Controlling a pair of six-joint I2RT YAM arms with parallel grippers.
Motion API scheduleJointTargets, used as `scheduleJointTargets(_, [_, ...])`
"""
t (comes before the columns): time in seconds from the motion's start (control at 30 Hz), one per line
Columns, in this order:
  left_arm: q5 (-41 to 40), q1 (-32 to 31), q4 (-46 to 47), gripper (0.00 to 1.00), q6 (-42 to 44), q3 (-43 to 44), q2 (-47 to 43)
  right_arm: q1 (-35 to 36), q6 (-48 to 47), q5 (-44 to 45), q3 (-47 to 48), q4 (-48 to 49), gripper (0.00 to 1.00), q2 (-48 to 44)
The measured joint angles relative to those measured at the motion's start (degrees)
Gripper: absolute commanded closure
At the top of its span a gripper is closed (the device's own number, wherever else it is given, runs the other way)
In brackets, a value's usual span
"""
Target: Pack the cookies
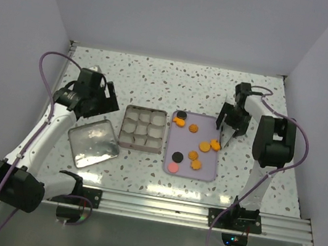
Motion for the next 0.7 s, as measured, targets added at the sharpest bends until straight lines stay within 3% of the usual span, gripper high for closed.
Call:
scheduleJointTargets(0.07, [-0.1,0.0,0.0,0.13,0.0,0.0,0.2,0.0,0.3,-0.3,-0.1,0.3,0.27,0.0])
scheduleJointTargets(0.1, [-0.2,0.0,0.0,0.13,0.2,0.0,0.3,-0.1,0.5,-0.3,-0.2,0.4,0.39,0.0])
scheduleJointTargets(0.23, [-0.5,0.0,0.0,0.13,0.5,0.0,0.5,-0.3,1.1,-1.4,-0.4,1.0,0.64,0.0])
scheduleJointTargets(0.53, [-1.1,0.0,0.0,0.13,0.9,0.0,0.7,-0.2,1.1,-2.3,-0.4,1.3,0.68,-0.2])
scheduleJointTargets(0.7, [-1.1,0.0,0.1,0.12,0.9,0.0,0.9,-0.2,0.9,-0.6,0.7,-0.7,0.61,-0.3])
